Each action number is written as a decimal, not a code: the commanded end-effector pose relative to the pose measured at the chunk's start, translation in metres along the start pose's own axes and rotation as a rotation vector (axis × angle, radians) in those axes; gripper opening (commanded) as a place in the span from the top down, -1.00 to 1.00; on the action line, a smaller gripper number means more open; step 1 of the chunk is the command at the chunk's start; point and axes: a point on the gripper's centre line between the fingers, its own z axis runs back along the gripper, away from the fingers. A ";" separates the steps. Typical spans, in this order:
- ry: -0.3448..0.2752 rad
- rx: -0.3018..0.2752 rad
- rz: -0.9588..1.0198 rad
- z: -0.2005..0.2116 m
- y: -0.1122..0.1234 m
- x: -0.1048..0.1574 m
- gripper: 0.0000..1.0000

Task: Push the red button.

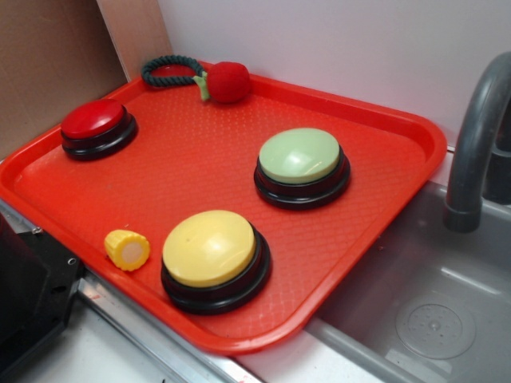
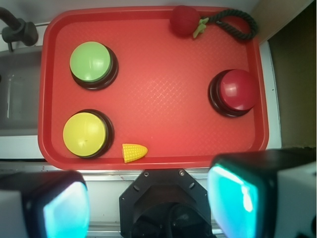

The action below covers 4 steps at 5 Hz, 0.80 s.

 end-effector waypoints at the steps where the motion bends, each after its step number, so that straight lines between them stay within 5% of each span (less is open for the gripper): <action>1: 0.000 0.000 0.000 0.000 0.000 0.000 -1.00; 2: 0.019 0.014 0.158 -0.035 0.045 0.034 -1.00; 3: 0.002 0.043 0.137 -0.056 0.064 0.050 -1.00; 4: -0.063 0.084 0.382 -0.081 0.096 0.049 -1.00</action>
